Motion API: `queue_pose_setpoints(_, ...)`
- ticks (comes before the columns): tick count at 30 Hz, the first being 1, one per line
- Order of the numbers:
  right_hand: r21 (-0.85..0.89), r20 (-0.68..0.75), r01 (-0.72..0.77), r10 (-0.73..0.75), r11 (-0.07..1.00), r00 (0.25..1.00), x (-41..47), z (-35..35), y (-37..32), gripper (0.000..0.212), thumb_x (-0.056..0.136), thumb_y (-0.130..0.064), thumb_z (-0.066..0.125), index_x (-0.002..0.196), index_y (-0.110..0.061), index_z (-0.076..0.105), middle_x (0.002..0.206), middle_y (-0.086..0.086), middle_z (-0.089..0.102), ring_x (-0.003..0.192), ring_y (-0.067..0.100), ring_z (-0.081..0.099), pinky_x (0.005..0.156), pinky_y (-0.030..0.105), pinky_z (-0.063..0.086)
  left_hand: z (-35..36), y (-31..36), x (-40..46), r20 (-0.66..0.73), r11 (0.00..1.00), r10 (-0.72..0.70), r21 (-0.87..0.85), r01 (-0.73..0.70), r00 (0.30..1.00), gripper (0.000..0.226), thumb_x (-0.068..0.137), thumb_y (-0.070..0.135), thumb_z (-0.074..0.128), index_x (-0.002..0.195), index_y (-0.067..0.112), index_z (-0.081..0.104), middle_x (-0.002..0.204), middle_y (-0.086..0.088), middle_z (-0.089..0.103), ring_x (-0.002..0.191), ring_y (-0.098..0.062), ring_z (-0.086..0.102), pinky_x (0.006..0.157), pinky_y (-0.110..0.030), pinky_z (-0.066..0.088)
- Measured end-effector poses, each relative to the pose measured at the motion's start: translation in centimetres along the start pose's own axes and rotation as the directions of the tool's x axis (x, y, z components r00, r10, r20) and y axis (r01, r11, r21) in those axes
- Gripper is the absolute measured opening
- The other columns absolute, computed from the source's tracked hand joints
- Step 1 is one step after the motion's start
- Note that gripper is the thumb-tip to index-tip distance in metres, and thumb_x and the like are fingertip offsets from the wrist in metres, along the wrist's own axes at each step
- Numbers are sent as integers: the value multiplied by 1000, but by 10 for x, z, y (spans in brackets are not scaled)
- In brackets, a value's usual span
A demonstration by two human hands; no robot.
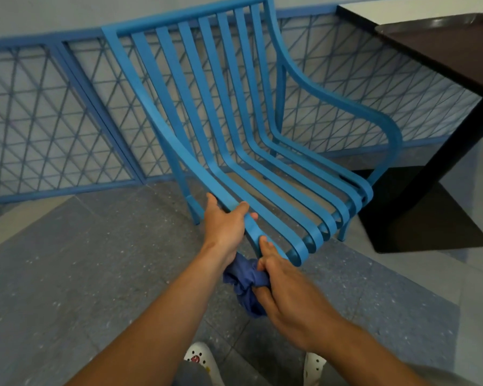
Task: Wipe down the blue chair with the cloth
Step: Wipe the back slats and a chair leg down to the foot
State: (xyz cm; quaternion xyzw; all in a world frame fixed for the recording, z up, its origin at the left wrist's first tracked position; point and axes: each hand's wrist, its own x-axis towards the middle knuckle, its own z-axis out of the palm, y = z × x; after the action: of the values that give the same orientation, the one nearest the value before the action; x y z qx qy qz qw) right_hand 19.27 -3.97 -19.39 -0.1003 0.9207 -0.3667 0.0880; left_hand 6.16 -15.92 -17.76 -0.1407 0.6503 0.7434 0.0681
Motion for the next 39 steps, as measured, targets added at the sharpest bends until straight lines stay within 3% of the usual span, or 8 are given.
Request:
queue_pose_setpoints(3,-13,14,4,-4,1000,1000,9,0,-6,22,107,-34,39,126,-23,42,168,-6,14,154,11,15,125,36,22,-5,2,11,-6,999,27,36,-26,1000,30,94,3,63,119,17,53,89,-4,74,73,-24,75,71,-41,63)
queue_pose_setpoints(6,8,24,36,-36,999,999,26,-1,-13,34,106,-31,42,136,-15,40,154,5,37,136,22,40,117,39,34,-16,14,26,22,998,-2,68,0,1000,28,95,5,64,118,17,54,99,-11,71,74,-26,74,73,-45,64)
queue_pose_setpoints(9,159,9,43,-45,986,999,46,-12,-15,30,105,-26,48,132,-15,42,141,-2,50,121,17,52,100,41,45,-32,29,46,74,989,-45,144,34,996,33,95,5,65,125,13,52,107,-14,71,86,-30,75,78,-49,63)
queue_pose_setpoints(12,388,-23,-59,74,920,997,74,-26,-10,14,105,-27,51,112,-15,47,119,6,60,104,22,59,88,45,48,-44,40,58,122,980,-40,197,15,992,34,94,7,68,125,16,56,109,-9,75,93,-26,75,68,-34,62)
queue_pose_setpoints(20,561,58,-181,180,808,982,120,-31,-10,26,107,-27,50,126,-8,51,121,16,62,98,21,62,77,26,50,-50,40,58,160,976,-9,215,-26,987,30,103,13,55,133,21,55,89,-3,70,56,-6,65,49,-20,49)
queue_pose_setpoints(27,507,36,-141,143,850,989,94,-17,-13,11,105,-29,53,109,-19,51,105,11,61,94,29,62,89,53,50,-63,37,31,221,975,-32,221,-18,975,34,104,12,54,124,39,58,111,-11,75,89,-24,72,72,-35,57)
queue_pose_setpoints(34,415,57,-38,16,909,998,67,9,-31,15,103,-32,55,93,-28,44,78,-8,49,63,2,46,60,19,36,-95,32,2,269,975,-53,223,-9,962,41,104,6,50,129,38,54,116,0,75,104,-22,73,90,-42,57)
queue_pose_setpoints(39,438,-47,-6,30,899,998,92,27,-45,13,104,-34,52,96,-30,42,81,-8,51,68,1,49,61,21,39,-109,39,35,249,969,-68,249,4,966,48,104,6,49,145,30,49,122,-2,73,111,-26,70,102,-50,51)
